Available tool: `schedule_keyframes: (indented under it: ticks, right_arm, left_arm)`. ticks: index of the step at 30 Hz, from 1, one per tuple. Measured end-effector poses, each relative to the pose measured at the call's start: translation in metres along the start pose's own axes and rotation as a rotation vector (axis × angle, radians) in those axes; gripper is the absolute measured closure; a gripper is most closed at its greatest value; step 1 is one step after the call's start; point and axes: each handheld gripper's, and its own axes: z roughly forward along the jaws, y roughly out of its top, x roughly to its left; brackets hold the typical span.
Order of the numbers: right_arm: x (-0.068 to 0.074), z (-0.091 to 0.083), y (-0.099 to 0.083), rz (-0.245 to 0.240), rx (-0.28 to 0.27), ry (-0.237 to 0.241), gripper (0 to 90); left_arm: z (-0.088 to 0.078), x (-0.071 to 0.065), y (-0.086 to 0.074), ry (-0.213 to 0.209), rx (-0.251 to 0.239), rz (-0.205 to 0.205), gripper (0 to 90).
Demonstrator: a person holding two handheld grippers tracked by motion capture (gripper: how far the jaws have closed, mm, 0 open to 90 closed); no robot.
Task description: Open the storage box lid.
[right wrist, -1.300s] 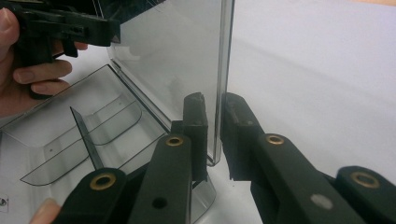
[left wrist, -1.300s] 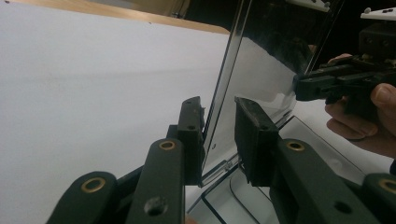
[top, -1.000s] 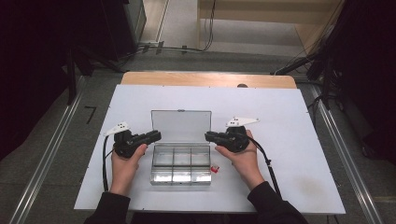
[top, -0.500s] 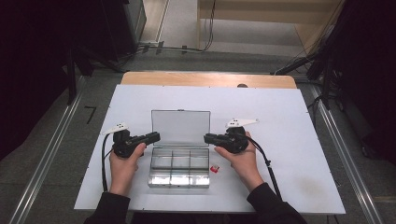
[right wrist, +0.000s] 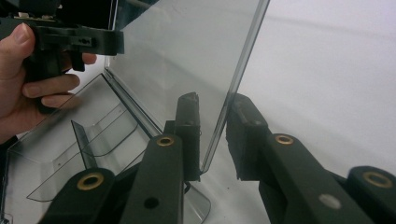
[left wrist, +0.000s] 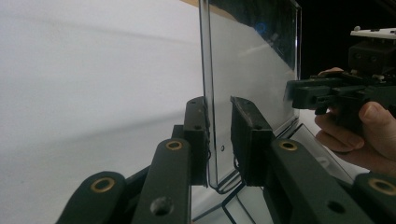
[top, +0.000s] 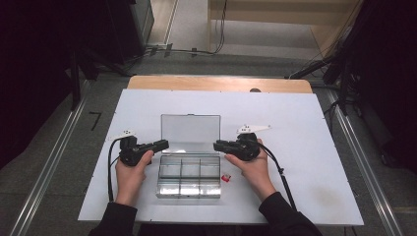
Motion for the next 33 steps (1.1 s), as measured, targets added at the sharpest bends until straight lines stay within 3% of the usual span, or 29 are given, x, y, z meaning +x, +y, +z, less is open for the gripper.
schedule_keyframes:
  ticks: [22,33]
  right_arm:
    - [-0.009,0.008,-0.005,0.076,0.033,0.003,57.6]
    - [-0.013,0.014,-0.008,0.116,0.052,0.021,45.7]
  left_arm:
    - [0.008,0.003,-0.005,0.042,0.071,-0.035,63.1]
    - [0.010,0.003,-0.006,0.069,0.093,-0.033,54.2]
